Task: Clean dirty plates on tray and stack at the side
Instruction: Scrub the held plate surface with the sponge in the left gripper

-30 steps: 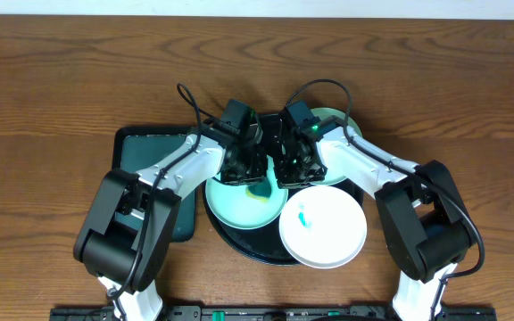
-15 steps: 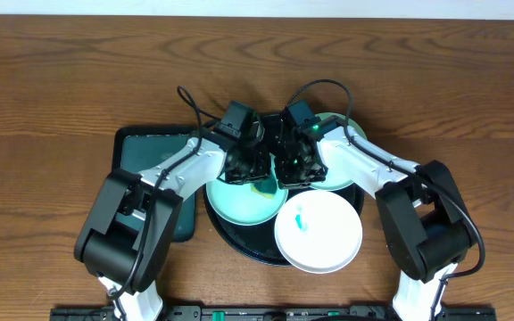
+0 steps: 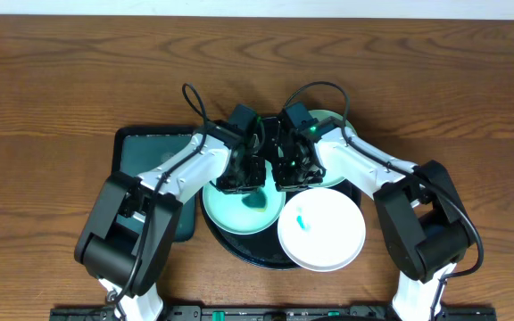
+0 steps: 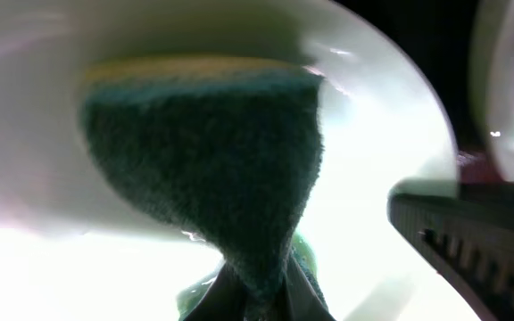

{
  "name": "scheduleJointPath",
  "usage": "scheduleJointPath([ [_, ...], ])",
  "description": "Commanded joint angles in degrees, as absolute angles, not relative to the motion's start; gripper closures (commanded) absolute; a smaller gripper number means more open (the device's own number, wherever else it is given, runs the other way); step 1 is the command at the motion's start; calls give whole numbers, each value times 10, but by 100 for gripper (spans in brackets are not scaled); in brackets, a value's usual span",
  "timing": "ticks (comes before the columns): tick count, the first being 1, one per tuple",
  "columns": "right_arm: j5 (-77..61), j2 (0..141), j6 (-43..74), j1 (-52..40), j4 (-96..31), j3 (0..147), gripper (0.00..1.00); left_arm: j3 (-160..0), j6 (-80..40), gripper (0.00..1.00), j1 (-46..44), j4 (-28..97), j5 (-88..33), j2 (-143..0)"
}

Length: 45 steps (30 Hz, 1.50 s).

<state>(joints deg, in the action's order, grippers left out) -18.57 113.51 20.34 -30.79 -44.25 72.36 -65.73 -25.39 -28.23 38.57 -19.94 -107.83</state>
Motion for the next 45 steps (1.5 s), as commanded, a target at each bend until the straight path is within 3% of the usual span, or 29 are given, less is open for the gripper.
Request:
scheduleJointPath([
  [1, -170, 1143, 196, -308, -448, 717, 99, -613, -288, 93, -268, 437, -4, -1127],
  [16, -170, 1143, 196, -307, -450, 717, 99, -645, -275, 93, -236, 492, 148, -1111],
  [26, -170, 1144, 188, -307, -457, 717, 99, -645, -195, 93, -228, 399, 262, -1110],
  [45, -170, 1145, 181, -308, -471, 714, 99, -654, -86, 93, -276, 275, 267, -1082],
])
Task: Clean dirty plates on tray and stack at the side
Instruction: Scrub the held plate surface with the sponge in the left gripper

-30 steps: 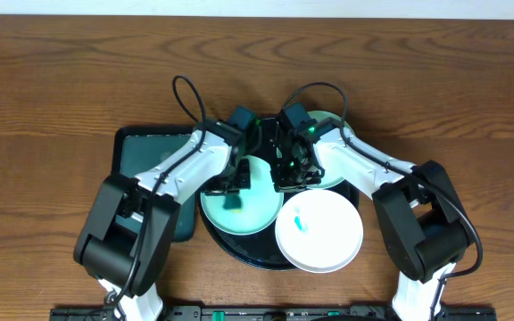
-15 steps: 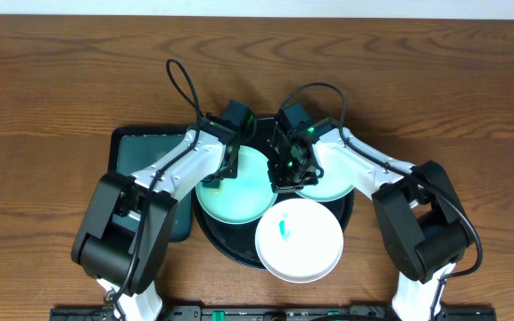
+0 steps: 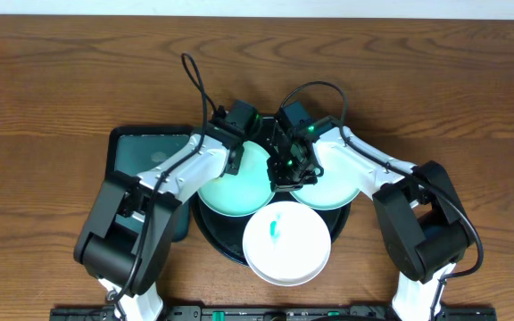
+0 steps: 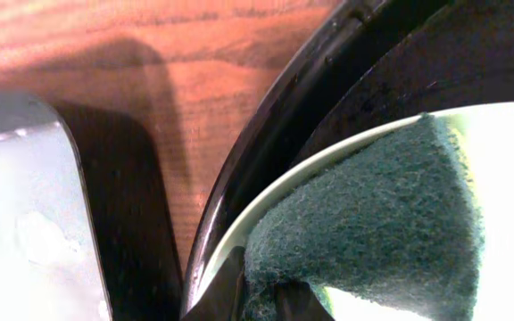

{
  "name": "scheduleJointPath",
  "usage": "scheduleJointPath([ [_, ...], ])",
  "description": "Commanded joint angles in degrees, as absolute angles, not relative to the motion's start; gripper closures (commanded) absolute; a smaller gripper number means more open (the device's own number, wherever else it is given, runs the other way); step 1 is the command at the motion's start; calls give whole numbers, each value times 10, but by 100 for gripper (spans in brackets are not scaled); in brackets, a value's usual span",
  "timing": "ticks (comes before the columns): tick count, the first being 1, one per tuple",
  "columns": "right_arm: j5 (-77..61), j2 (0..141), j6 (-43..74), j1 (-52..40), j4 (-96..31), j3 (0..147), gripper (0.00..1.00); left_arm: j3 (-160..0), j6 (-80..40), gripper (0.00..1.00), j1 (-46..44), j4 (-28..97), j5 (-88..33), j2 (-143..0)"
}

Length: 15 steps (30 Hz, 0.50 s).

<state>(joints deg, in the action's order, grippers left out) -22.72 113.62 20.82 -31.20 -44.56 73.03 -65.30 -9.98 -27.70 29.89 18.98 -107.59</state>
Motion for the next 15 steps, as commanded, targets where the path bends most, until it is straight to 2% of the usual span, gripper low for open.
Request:
scheduleJointPath([
  [1, -170, 1145, 181, -308, -472, 714, 99, -657, -86, 93, -279, 275, 267, -1082],
  [15, -181, 1176, 179, -309, -480, 714, 99, -703, -64, 93, -291, 274, 275, -1052],
])
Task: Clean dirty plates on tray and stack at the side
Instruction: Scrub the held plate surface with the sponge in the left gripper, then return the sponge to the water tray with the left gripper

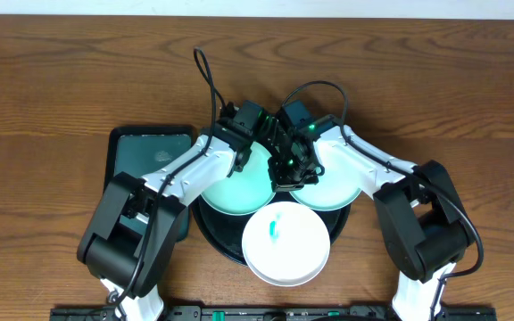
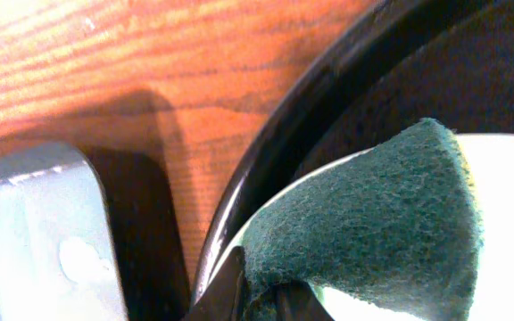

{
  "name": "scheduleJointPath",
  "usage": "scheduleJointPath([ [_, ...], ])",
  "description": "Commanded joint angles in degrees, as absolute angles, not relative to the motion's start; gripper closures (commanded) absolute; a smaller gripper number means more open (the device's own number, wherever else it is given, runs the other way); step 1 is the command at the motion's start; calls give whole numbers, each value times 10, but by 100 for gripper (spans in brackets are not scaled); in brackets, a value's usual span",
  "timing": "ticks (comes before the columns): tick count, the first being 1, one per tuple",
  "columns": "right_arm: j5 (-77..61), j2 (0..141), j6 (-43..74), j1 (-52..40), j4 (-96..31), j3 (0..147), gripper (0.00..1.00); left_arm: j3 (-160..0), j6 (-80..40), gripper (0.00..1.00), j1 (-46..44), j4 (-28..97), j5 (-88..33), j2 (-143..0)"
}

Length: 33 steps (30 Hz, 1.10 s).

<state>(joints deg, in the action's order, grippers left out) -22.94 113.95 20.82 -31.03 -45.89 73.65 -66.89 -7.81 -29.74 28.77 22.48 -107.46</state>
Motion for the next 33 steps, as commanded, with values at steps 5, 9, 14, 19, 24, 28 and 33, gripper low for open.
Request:
scheduleJointPath([
  [5, -180, 1175, 177, -308, -476, 715, 99, -713, -49, 93, -291, 270, 315, -1049],
  [9, -181, 1175, 177, -308, -476, 715, 99, -722, -38, 93, -291, 265, 343, -1048],
  [14, -181, 1175, 177, -309, -480, 715, 99, -728, -39, 93, -292, 266, 331, -1048],
  [19, -180, 1175, 177, -308, -487, 716, 99, -728, -43, 93, -296, 274, 324, -1047],
  [24, -159, 1152, 170, -308, -489, 725, 99, -728, -48, 93, -297, 282, 324, -1044],
  [28, -153, 1126, 164, -308, -502, 759, 99, -728, -48, 93, -297, 282, 323, -1017],
  [33, -155, 1124, 164, -308, -516, 779, 99, -728, -48, 93, -295, 287, 324, -973],
])
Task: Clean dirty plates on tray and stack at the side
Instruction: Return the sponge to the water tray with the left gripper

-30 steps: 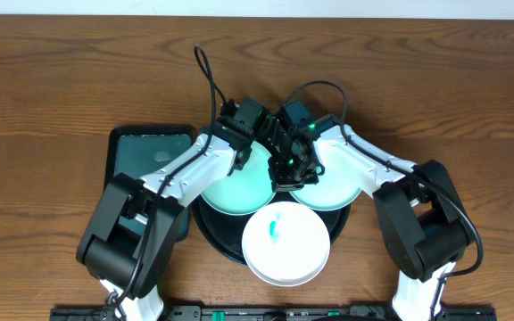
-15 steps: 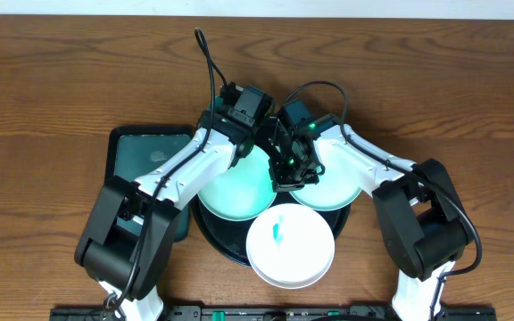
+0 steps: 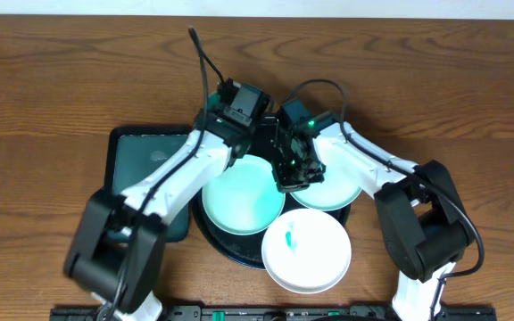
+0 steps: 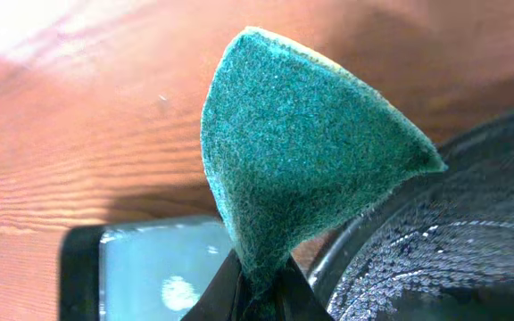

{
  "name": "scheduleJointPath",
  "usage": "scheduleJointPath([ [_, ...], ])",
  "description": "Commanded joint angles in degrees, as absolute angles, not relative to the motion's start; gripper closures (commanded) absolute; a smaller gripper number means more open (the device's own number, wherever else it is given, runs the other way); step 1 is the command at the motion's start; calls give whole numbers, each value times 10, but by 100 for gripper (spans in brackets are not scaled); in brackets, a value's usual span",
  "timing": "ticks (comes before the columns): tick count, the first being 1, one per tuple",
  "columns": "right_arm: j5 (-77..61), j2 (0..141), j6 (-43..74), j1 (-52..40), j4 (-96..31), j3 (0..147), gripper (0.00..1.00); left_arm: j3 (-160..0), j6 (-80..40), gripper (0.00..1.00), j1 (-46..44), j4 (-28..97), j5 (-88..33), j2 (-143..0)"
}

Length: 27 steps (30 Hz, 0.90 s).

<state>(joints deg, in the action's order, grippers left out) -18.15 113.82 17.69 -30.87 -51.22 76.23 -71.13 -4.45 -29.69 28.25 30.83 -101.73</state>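
Note:
My left gripper (image 4: 257,285) is shut on a green scouring sponge (image 4: 306,147), held in the air over the wood just beyond the round black tray's wet rim (image 4: 471,160). In the overhead view the left gripper (image 3: 246,132) hangs at the tray's far edge, clear of the left mint plate (image 3: 239,198). A second mint plate (image 3: 333,185) lies at the right of the tray. A white plate (image 3: 308,254) with a teal smear sits at the front. My right gripper (image 3: 291,171) sits between the two mint plates, at the left plate's right rim. Its jaws are hard to make out.
A dark rectangular basin of water (image 3: 143,174) stands left of the round tray (image 3: 212,236), and its corner shows in the left wrist view (image 4: 141,276). Bare wooden table (image 3: 78,71) lies all round. Both arms cross closely over the tray's far side.
My left gripper has come up off the left mint plate's far rim with the sponge and now hangs beyond the tray edge. The white plate sits a little further right. The right gripper has stayed.
The sponge was first pressed on the middle of the left mint plate, with the right gripper at its rim. Later it was at the plate's far left rim and the tray's plates had shifted left. Now the sponge is off the plate.

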Motion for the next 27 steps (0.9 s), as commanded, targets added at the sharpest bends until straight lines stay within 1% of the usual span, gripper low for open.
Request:
scheduleJointPath([
  [1, -155, 1124, 164, -308, -516, 781, 99, -728, -48, 93, -293, 292, 324, -964],
  [3, -155, 1124, 160, -308, -517, 789, 99, -728, -54, 93, -286, 309, 323, -952],
  [7, -155, 1124, 152, -308, -528, 820, 99, -728, -105, 93, -258, 377, 309, -938],
  [11, -154, 1124, 137, -308, -556, 864, 99, -728, -184, 93, -207, 466, 216, -936],
  [14, -154, 1124, 130, -309, -574, 887, 99, -722, -208, 93, -167, 501, 126, -936],
  [18, -153, 1124, 121, -309, -585, 900, 99, -702, -213, 93, -119, 510, 59, -936],
  [24, -159, 1124, 100, -309, -596, 900, 99, -651, -213, 92, -56, 500, 49, -937],
  [27, -187, 1124, 90, -309, -586, 900, 99, -629, -213, 88, -30, 491, 49, -937],
])
